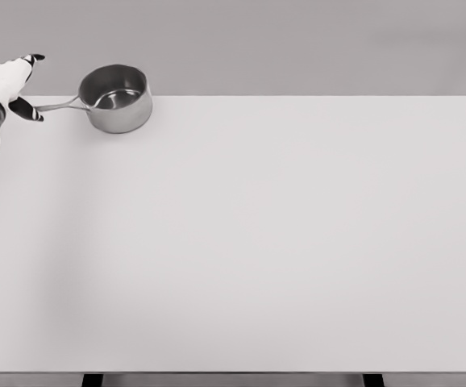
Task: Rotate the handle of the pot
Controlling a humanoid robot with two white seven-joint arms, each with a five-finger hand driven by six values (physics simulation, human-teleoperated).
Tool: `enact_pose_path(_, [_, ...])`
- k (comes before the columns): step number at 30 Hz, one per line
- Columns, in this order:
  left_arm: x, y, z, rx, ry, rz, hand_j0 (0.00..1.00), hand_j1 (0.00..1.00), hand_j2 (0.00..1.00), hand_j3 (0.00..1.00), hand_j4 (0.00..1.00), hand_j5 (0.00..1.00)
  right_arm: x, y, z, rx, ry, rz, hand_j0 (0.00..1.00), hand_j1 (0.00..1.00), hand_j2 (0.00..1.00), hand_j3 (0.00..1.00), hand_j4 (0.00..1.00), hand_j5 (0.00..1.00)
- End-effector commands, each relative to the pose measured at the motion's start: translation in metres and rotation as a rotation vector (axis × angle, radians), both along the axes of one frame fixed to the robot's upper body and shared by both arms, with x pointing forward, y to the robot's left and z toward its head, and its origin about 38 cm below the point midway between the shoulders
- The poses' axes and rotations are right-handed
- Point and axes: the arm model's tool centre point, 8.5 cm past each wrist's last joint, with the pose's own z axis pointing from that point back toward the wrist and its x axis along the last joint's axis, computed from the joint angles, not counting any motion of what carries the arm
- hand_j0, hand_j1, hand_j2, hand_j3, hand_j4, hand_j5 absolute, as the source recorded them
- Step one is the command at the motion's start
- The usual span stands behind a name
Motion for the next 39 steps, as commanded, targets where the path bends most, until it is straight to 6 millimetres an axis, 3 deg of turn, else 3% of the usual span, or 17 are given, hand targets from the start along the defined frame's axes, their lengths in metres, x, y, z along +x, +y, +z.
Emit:
enact_pose_path(1, [0.001,-0.001,0.000,0.004,-0.017,0.010,1.00,1.00,1.00,1.00,1.00,1.00,0.000,0.000,0.000,0.000,0.000,0.000,1.00,1.00,1.00,1.00,1.00,1.00])
enact_pose_path(7, [0.000,0.002,0.006,0.013,-0.032,-0.006,1.00,1.00,1.00,1.00,1.00,1.00,0.000,0.000,0.000,-0.001,0.002,0.000,1.00,1.00,1.00,1.00,1.00,1.00])
enact_pose_path(12, [-0.023,0.036,0.044,-0.007,-0.123,-0.245,1.00,1.00,1.00,1.00,1.00,1.00,0.000,0.000,0.000,0.000,0.000,0.000,1.00,1.00,1.00,1.00,1.00,1.00])
enact_pose_path(15, [-0.042,0.030,0.040,0.008,-0.146,-0.492,1.00,1.00,1.00,1.00,1.00,1.00,0.000,0.000,0.000,0.000,0.000,0.000,1.00,1.00,1.00,1.00,1.00,1.00])
enact_pose_path(21, [-0.054,0.029,0.034,-0.002,-0.145,-0.590,1.00,1.00,1.00,1.00,1.00,1.00,0.000,0.000,0.000,0.001,-0.001,0.000,1.00,1.00,1.00,1.00,1.00,1.00])
enact_pose_path(24, [-0.065,0.045,0.030,0.000,-0.127,-0.584,1.00,1.00,1.00,1.00,1.00,1.00,-0.001,0.000,0.000,0.000,0.003,0.000,1.00,1.00,1.00,1.00,1.00,1.00])
enact_pose_path(27, [-0.081,0.047,0.046,0.060,-0.131,-0.635,1.00,1.00,1.00,1.00,1.00,1.00,0.000,0.000,0.000,0.000,0.000,0.000,1.00,1.00,1.00,1.00,1.00,1.00])
enact_pose_path(29, [-0.087,0.034,0.061,0.094,-0.154,-0.694,1.00,1.00,1.00,1.00,1.00,1.00,0.000,0.000,0.000,0.001,-0.001,0.000,1.00,1.00,1.00,1.00,1.00,1.00])
enact_pose_path(30, [-0.092,0.014,0.067,0.105,-0.171,-0.757,1.00,1.00,1.00,1.00,1.00,1.00,0.000,0.000,0.000,0.000,0.000,0.000,1.00,1.00,1.00,1.00,1.00,1.00])
enact_pose_path(35, [-0.163,-0.083,0.021,0.128,-0.001,-1.120,1.00,1.00,1.00,1.00,1.00,1.00,0.000,0.000,0.000,0.000,0.000,0.000,1.00,1.00,1.00,1.00,1.00,1.00])
enact_pose_path(36, [-0.168,-0.092,0.018,0.126,0.010,-1.151,1.00,1.00,1.00,1.00,1.00,1.00,0.000,0.000,0.000,0.000,0.001,0.000,1.00,1.00,1.00,1.00,1.00,1.00])
enact_pose_path(39, [-0.169,-0.091,0.014,0.124,0.020,-1.147,1.00,1.00,1.00,1.00,1.00,1.00,0.000,0.000,0.000,0.000,0.000,0.000,1.00,1.00,1.00,1.00,1.00,1.00])
